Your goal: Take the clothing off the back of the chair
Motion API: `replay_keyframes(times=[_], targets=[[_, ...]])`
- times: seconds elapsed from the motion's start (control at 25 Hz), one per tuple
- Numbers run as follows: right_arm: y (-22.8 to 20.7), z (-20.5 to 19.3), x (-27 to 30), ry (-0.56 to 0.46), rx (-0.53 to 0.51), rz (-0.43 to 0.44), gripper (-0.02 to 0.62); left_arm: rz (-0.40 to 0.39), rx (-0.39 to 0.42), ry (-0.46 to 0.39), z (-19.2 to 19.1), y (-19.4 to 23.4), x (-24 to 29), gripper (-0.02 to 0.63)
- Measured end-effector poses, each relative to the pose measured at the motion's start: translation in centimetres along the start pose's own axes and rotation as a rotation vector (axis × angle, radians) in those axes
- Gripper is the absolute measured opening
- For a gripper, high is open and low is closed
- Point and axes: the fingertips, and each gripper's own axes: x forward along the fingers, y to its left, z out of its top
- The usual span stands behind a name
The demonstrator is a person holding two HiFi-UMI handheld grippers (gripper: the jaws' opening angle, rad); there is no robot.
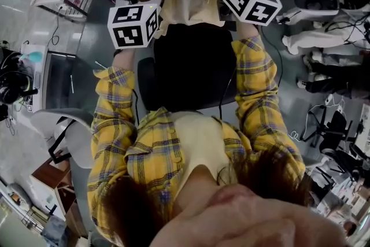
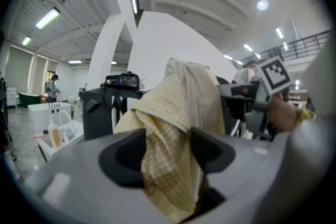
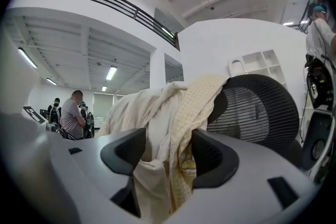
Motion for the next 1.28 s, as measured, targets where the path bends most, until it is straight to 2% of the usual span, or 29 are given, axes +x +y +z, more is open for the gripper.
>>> replay_keyframes(times=[0.32, 0.44, 0.76, 0.96, 1.08, 1.16, 1.24, 1.28], targets=[[4.2, 0.6, 0.2, -0.037, -0.006, 0.147, 0.264, -0.016, -0.009, -0.001, 0.0, -0.1, 0.5, 0.253], [5.0, 0.6, 0.0, -0.048, 0.002, 0.178, 0.264, -0.005, -0.013, 0.005, -0.3, 0.2, 0.8, 0.211], [6.5, -0.2, 0.2, -0.011, -0.047, 0.199, 0.264, 0.038, 0.008, 0.015, -0.4, 0.7, 1.2, 0.057], [8.3, -0.8, 0.7, 0.003, -0.065, 0.239, 0.263, 0.046, 0.012, 0.007, -0.5, 0.7, 0.3, 0.04], [8.8, -1.1, 1.2, 0.015, -0.063, 0.215, 0.262, 0.056, 0.018, 0.002, -0.5, 1.2, -0.7, 0.038], [8.4, -1.3, 1.5, 0.024, -0.062, 0.16, 0.222, 0.062, 0.018, -0.002, -0.5, 1.6, -1.4, 0.037], [7.8, -1.4, 1.6, 0.028, -0.061, 0.106, 0.076, 0.064, 0.02, -0.005, -0.5, 1.9, -2.1, 0.036], [7.6, -1.5, 1.5, 0.027, -0.059, 0.093, 0.066, 0.064, 0.023, -0.008, -0.5, 1.9, -2.4, 0.035]])
